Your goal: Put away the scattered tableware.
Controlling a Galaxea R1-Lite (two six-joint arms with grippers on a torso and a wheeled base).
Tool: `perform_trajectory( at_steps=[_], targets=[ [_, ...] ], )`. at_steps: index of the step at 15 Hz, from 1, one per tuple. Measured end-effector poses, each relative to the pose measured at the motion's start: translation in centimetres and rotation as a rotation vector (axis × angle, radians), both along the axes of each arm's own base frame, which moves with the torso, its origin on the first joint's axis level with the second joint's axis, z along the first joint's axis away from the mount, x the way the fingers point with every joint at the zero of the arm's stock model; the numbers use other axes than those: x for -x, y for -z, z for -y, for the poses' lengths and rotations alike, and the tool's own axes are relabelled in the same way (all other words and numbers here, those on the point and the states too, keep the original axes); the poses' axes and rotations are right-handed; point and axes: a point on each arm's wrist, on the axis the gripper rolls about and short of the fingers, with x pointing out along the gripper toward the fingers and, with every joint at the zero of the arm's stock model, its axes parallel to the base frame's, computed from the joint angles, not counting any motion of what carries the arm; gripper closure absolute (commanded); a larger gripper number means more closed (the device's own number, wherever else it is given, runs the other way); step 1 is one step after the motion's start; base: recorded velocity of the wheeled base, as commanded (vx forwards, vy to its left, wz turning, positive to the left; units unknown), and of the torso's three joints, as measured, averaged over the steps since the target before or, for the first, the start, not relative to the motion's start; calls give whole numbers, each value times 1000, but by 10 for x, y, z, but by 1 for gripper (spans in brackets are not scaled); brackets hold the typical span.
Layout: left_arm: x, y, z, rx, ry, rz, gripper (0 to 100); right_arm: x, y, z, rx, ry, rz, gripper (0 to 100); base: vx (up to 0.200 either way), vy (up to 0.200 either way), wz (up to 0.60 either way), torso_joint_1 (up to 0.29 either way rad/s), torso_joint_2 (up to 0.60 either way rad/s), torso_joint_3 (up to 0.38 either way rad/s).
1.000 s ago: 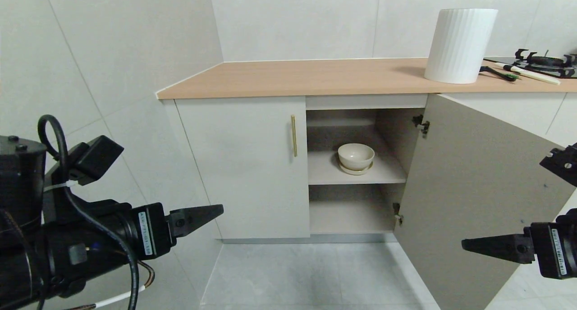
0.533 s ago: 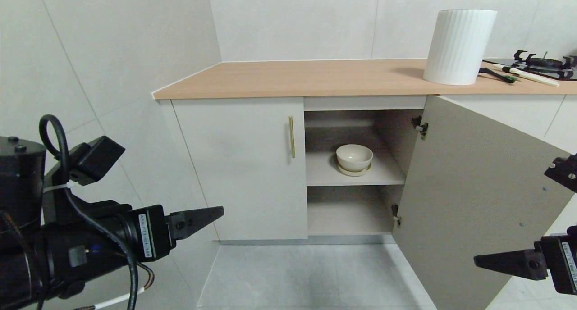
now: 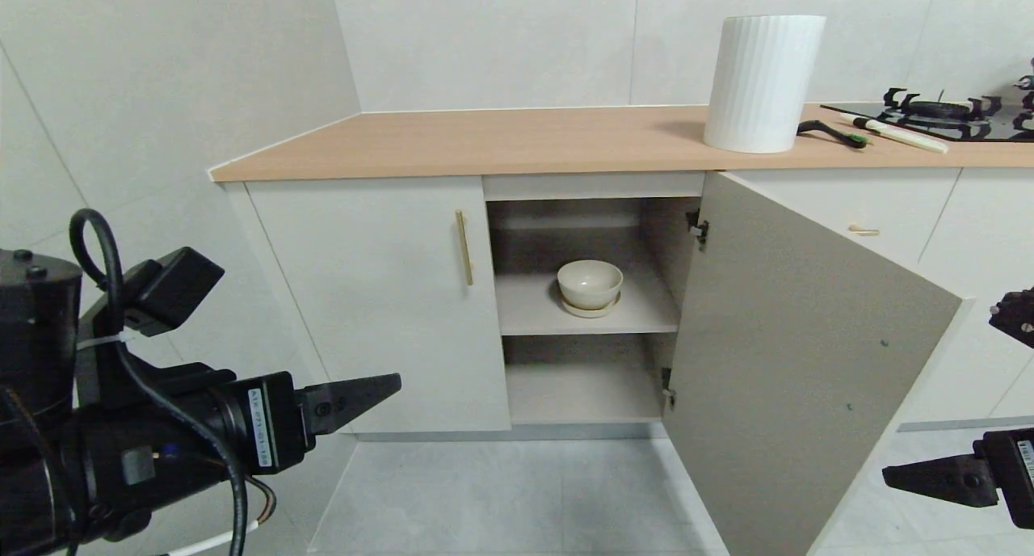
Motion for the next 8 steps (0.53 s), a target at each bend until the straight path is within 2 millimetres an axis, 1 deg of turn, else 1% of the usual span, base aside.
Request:
perform_trajectory(
  at_steps=[2,5,8],
  targets=[
    [0,1,0,-3,3,-2,0,-9,3,10,83,110,10,0,0,0,0,0,0,0],
    [0,2,0,-6,2,-6,0,-23,4,27,140,225,11,0,0,0,0,0,0,0],
    [0,2,0,-7,2,-7,0,-40,2,55,173,362,56,0,0,0,0,0,0,0]
  ],
)
